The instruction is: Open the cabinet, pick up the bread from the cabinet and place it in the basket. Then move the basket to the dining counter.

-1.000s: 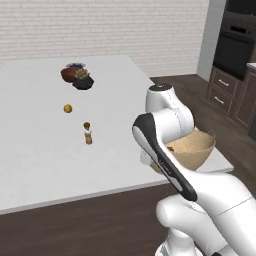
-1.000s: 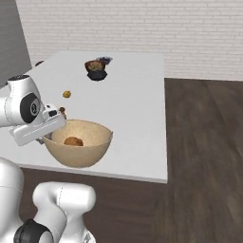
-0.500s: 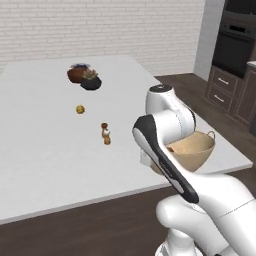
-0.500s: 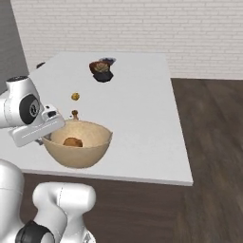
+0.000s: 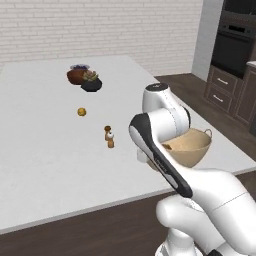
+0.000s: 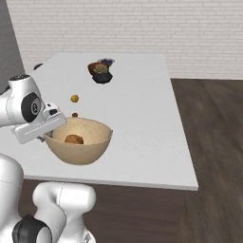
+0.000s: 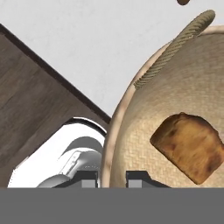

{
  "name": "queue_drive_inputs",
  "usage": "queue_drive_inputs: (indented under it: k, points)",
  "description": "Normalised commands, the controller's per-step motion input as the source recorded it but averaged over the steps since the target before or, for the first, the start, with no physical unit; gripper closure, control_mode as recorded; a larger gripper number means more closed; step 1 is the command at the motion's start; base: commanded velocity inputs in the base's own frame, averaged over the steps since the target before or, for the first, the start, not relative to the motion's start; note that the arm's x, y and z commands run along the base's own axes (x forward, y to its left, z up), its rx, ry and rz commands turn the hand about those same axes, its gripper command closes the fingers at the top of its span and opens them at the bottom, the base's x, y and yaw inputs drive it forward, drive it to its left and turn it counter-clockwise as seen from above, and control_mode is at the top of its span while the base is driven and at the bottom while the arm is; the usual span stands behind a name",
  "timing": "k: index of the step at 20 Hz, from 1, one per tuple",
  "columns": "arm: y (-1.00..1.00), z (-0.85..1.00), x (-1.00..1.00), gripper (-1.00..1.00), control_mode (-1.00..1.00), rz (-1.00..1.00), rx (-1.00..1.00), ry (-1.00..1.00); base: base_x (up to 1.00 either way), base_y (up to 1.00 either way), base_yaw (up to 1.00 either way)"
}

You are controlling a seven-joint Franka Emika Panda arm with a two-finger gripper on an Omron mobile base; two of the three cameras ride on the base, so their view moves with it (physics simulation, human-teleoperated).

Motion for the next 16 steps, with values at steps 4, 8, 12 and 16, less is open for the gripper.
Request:
queue_drive_inputs:
  k: [4,8,12,16]
  points:
    - [0.00,-0.12,0.40,1.00,-1.00,0.00,0.00,-0.03,0.00,0.00,0.00]
    - [0.00,-0.72,0.86,1.00,-1.00,0.00,0.00,-0.01,0.00,0.00,0.00]
    - [0.00,-0.82,0.88,1.00,-1.00,0.00,0.00,-0.10,0.00,0.00,0.00]
    - [0.00,-0.72,0.67,1.00,-1.00,0.00,-0.02,-0.11,0.00,0.00,0.00]
